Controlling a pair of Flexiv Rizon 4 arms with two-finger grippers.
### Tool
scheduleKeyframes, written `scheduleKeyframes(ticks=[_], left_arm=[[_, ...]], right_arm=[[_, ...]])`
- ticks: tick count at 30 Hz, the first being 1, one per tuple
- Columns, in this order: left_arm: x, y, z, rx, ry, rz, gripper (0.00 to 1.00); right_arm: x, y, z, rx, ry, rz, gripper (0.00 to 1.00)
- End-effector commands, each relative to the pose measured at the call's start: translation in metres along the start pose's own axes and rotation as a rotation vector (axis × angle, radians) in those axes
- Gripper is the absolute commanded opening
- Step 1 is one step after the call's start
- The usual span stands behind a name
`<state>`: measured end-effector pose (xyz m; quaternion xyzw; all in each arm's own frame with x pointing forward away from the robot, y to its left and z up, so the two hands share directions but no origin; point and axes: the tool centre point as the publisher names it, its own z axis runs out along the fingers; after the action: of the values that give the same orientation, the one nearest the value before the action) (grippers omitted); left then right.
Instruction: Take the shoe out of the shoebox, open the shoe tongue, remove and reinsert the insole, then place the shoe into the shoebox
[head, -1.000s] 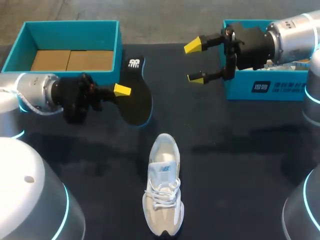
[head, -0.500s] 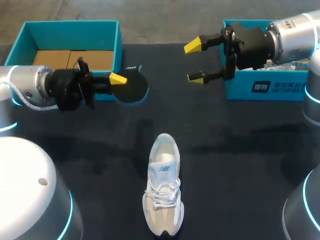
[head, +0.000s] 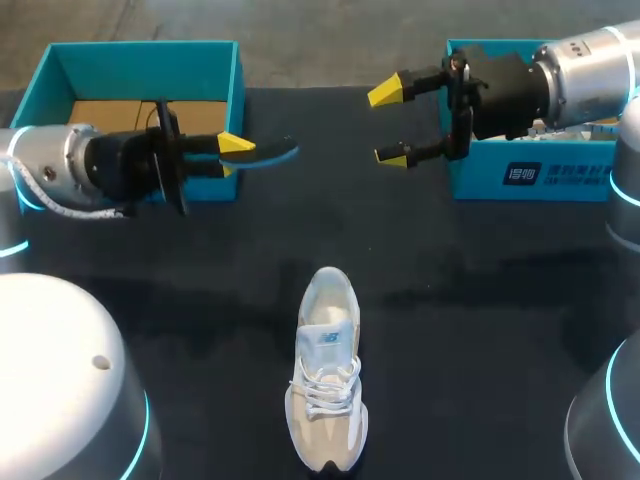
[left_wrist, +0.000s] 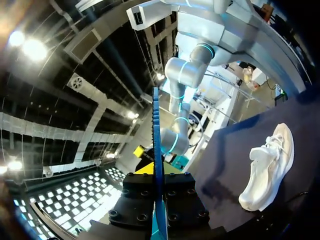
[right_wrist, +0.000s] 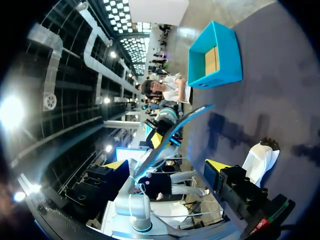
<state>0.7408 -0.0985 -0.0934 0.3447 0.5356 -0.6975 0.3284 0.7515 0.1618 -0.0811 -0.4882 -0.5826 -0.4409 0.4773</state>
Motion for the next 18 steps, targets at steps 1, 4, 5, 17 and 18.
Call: scheduleKeyframes(ticks=[1,4,5,17,18], left_arm=[[-0.0050,-0.0047,-0.0002,-0.009,0.011,-0.003,0.00],[-0.0050,-0.0047,-0.0002,-0.009,0.011,-0.003,0.00],[-0.0050,-0.0047,-0.0002,-0.009,0.011,-0.003,0.00],[-0.0050,0.0015,0.0008,0.015,-0.020,-0.245,0.00],[-0.0079,0.0034,0.0006,0.026,-0.062,-0.422,0.00]], right_arm=[[-0.0004,0.0010,0.0019,0.000,-0.001,0.000,1.00],[-0.0004,0.0010,0.0019,0.000,-0.001,0.000,1.00],[-0.0004,0.0010,0.0019,0.000,-0.001,0.000,1.00],[-0.0004,0.0010,0.0019,0.000,-0.001,0.000,1.00],[-0.0004,0.0010,0.0019,0.000,-0.001,0.000,1.00]])
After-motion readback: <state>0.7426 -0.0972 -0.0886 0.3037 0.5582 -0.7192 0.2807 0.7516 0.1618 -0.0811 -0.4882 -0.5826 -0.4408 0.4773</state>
